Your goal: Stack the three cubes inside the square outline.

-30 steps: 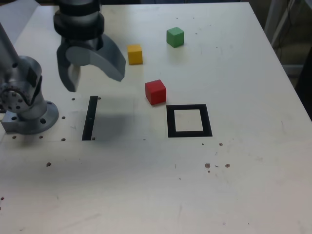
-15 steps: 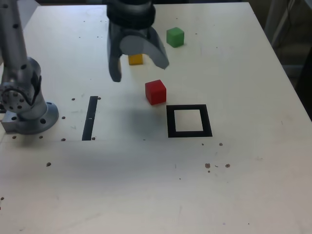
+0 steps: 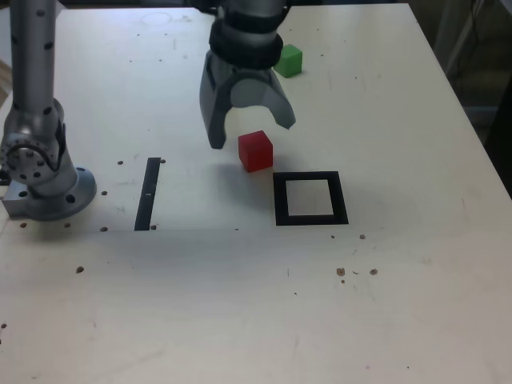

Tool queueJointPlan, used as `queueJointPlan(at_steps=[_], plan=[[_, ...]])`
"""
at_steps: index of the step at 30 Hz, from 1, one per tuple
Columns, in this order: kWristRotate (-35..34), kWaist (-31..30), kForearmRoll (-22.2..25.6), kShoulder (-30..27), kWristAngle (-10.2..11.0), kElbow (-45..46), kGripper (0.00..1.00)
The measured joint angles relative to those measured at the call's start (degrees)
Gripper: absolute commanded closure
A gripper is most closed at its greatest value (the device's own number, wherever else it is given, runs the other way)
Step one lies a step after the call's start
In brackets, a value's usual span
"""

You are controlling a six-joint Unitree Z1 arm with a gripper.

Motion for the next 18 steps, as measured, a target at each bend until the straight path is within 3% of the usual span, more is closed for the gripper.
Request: queueJointPlan(at_steps=[8,18], plan=[[0.0,0.19,-5.64,1.13,-1.56,4.12,0.08],[-1.51,0.38,-8.19,2.91,-0.57,4.11,0.16]])
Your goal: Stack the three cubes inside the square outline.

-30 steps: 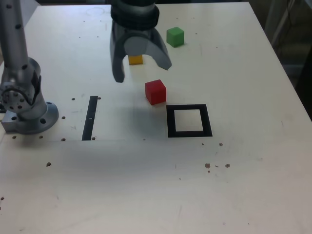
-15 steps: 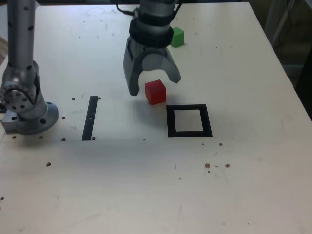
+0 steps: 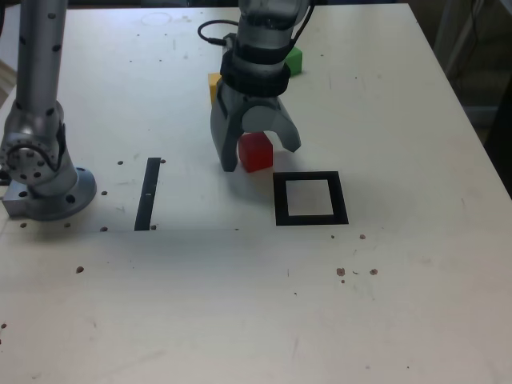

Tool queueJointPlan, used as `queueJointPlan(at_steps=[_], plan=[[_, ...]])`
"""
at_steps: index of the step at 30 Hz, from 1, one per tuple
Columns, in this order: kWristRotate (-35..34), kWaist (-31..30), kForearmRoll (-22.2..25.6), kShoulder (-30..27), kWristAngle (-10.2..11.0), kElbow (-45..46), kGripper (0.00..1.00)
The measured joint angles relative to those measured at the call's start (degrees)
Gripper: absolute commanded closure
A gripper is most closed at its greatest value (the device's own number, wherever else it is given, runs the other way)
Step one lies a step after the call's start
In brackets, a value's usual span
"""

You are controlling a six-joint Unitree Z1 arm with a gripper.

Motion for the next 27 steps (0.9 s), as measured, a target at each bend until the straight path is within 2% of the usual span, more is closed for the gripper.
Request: queueJointPlan(at_steps=[8,14,20,23,25,27], plan=[[-1.29,0.25,-0.47,1.05,1.66,-0.17,0.23],[-1.59,0.55,-0.44,1.63,2.28,-0.46,0.44],[-1.79,0.6,-1.21,2.02,3.17,-0.79,0.59],[-1.79,0.6,-1.24,2.09,3.12,-1.25,0.67],[-1.8,0.61,-1.24,2.09,2.82,-1.36,0.78],[-1.8,0.66,-1.78,2.04,2.17,-1.36,0.83]])
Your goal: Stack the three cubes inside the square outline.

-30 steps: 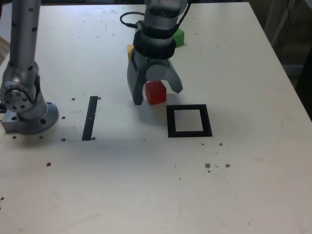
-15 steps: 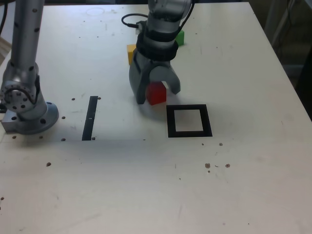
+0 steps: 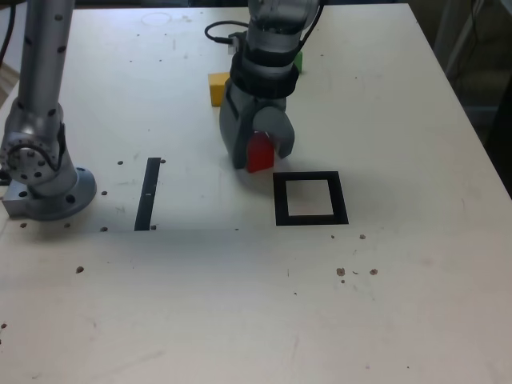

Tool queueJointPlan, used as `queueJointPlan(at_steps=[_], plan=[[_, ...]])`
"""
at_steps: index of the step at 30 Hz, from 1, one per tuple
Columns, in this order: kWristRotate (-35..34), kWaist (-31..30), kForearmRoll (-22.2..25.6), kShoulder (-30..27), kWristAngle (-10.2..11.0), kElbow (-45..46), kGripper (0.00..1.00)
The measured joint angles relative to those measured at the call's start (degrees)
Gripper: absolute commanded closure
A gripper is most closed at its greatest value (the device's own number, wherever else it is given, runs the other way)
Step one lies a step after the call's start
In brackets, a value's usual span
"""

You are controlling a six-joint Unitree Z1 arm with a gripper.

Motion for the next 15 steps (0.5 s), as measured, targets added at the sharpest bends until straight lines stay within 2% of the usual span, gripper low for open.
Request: queueJointPlan(at_steps=[10,12,15], plan=[[1.7,0.01,0.38,-2.12,-0.23,-0.45,0.95],[2.63,-0.05,1.21,-2.67,-0.3,-1.21,0.95],[3.76,-1.39,5.09,-3.5,-1.24,-2.92,0.95]])
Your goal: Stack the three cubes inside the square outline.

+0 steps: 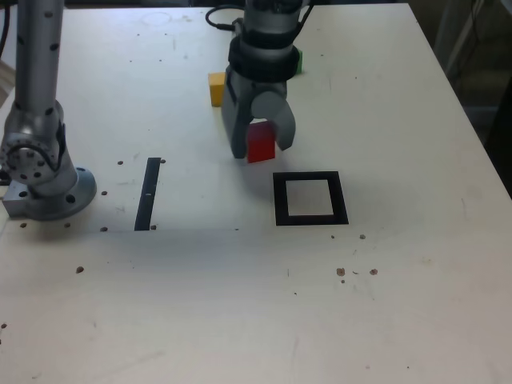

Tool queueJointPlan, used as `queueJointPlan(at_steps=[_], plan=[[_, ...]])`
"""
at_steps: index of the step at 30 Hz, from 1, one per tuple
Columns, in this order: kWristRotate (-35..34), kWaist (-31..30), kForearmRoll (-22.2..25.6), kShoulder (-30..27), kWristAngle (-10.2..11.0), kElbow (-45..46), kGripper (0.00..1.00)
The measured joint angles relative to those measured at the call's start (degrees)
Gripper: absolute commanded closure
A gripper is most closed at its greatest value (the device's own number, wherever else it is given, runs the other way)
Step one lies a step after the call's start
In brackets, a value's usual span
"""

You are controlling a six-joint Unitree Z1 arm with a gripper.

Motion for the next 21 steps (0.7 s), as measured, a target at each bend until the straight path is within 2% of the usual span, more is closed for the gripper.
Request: queueJointPlan(at_steps=[4,9,17,21], plan=[[-0.26,-4.83,3.38,-0.14,-1.02,-3.39,0.95],[-4.5,-14.09,4.64,1.14,0.88,-9.75,0.95],[-5.34,-15.97,4.54,5.85,0.47,-11.35,0.95],[-5.34,-15.94,4.54,6.14,0.57,-12.23,0.95]])
